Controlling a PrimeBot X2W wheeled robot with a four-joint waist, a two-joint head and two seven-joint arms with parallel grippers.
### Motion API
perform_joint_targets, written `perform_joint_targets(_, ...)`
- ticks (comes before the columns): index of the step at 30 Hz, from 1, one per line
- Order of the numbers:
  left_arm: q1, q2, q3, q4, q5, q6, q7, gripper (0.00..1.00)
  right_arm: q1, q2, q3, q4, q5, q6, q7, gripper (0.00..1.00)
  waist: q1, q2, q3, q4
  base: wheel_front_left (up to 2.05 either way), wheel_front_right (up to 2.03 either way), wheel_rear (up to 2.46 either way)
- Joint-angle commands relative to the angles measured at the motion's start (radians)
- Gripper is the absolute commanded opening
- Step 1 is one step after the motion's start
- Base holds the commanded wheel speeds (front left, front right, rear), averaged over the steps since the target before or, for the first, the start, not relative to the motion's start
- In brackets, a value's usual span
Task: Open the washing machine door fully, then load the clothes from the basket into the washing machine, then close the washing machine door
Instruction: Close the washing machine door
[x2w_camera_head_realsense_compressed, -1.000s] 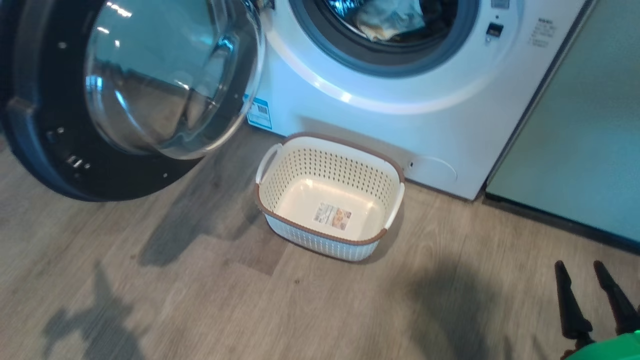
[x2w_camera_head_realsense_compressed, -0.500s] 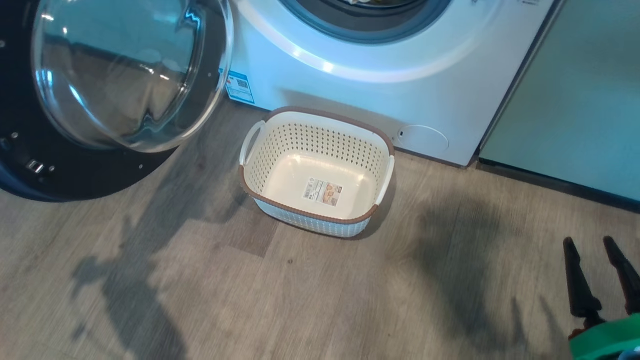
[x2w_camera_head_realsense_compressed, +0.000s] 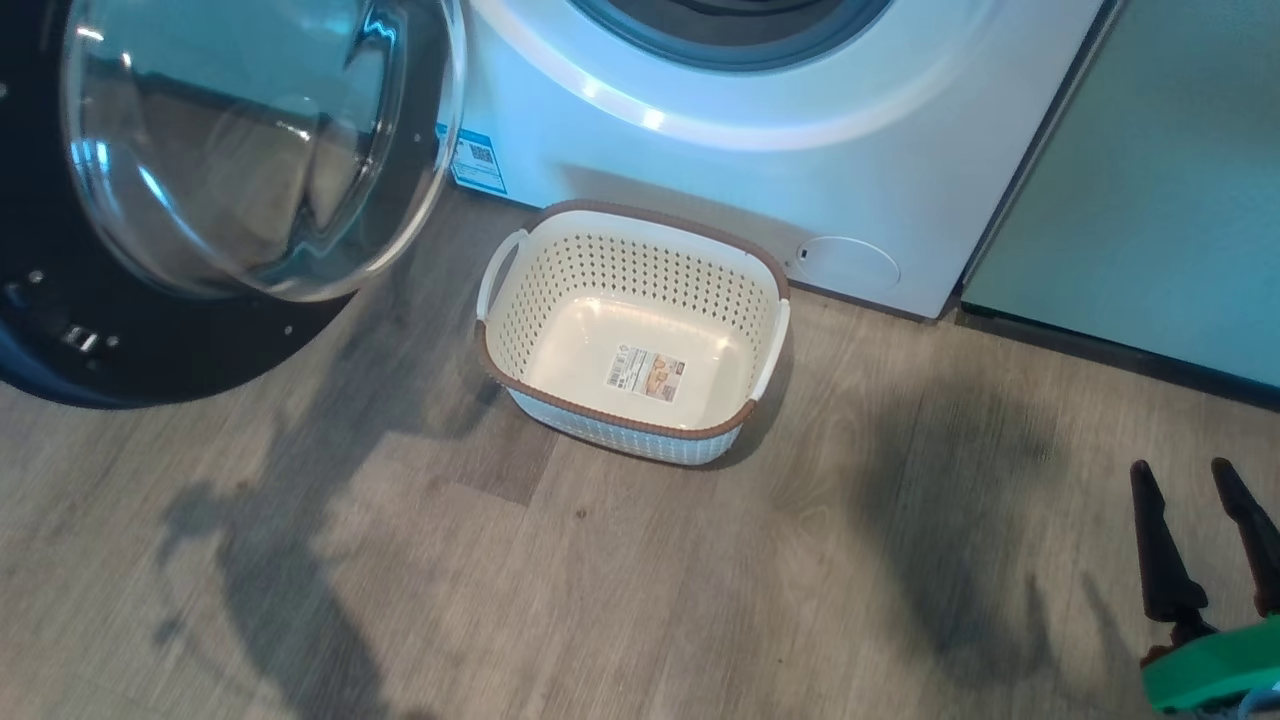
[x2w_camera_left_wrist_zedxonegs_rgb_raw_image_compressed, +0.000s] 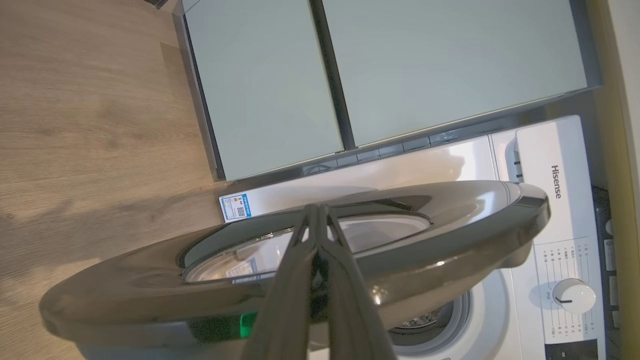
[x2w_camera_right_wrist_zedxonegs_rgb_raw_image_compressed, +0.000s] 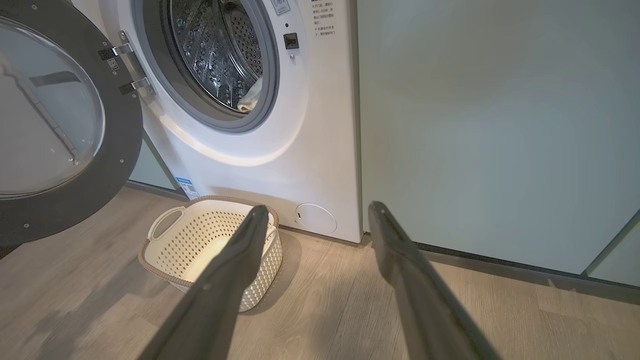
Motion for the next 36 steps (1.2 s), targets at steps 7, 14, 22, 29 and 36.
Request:
perform_joint_targets(7, -0.016, -0.006, -0.03, -0.023, 0.009, -0.024, 0.077, 0.0, -0.019, -0.021, 0.011, -0.022, -0.002, 0.0, -0.007, 1.0, 0.0, 0.0, -0.033, 0.016, 0.0, 0.0, 0.0)
perform_joint_targets(14, -0.004, -0.048, -0.067, -0.039, 0.011, -0.034, 0.155, 0.0, -0.014, -0.006, 0.024, -0.012, -0.001, 0.0, -0.007, 1.0, 0.0, 0.0, -0.077, 0.015, 0.0, 0.0, 0.0)
perform_joint_targets(22, 0.024, -0.1, -0.105, -0.107, -0.003, -0.036, 0.232, 0.0, 0.002, 0.011, 0.033, 0.0, 0.002, 0.0, -0.007, 1.0, 0.0, 0.0, -0.12, 0.004, 0.0, 0.0, 0.0)
perform_joint_targets(29, 0.079, -0.141, -0.134, -0.176, -0.023, -0.036, 0.275, 0.0, 0.012, 0.026, 0.04, 0.002, 0.003, 0.0, -0.007, 1.0, 0.0, 0.0, -0.154, -0.03, 0.0, 0.0, 0.0)
perform_joint_targets(36, 0.122, -0.165, -0.144, -0.227, -0.045, -0.037, 0.287, 0.0, 0.019, 0.031, 0.036, 0.003, 0.004, 0.0, -0.007, 1.0, 0.0, 0.0, -0.161, -0.082, 0.0, 0.0, 0.0)
